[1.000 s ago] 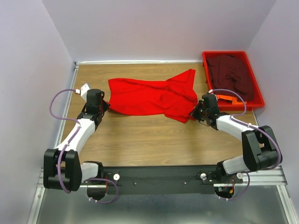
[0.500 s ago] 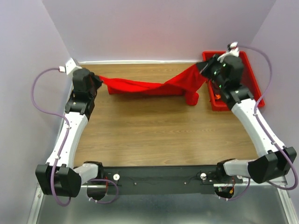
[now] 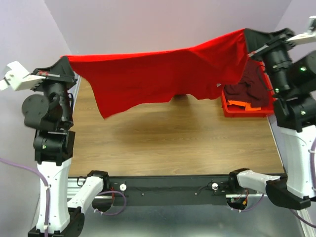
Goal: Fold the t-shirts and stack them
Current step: Flatten the tshirt out, then fold the tshirt
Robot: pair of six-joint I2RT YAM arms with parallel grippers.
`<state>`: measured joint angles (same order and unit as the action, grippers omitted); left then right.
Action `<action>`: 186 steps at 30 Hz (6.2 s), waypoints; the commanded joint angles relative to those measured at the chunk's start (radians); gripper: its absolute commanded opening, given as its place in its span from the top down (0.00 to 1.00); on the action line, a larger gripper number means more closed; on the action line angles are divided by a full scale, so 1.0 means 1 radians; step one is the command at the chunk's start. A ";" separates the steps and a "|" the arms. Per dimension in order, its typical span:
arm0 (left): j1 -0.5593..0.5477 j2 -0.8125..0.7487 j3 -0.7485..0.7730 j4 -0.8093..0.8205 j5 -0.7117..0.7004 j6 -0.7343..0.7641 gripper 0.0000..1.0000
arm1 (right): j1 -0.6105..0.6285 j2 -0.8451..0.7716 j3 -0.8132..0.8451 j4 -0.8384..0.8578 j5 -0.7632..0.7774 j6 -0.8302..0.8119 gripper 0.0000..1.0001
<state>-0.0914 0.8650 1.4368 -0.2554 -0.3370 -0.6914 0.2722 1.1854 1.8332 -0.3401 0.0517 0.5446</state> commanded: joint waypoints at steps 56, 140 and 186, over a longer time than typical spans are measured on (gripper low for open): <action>0.167 0.612 -0.553 0.471 0.268 -0.192 1.00 | -0.031 0.227 -0.975 0.425 -0.121 0.159 1.00; 0.131 0.723 -0.471 0.091 0.176 -0.082 1.00 | 0.067 0.437 -0.783 -0.017 0.002 0.149 0.99; 0.131 0.896 -0.243 0.074 0.164 -0.085 1.00 | -0.071 0.574 -0.612 0.056 -0.001 0.124 0.99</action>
<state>0.0437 1.7313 1.1534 -0.1673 -0.1631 -0.7792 0.2138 1.7432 1.2053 -0.3073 0.0471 0.6792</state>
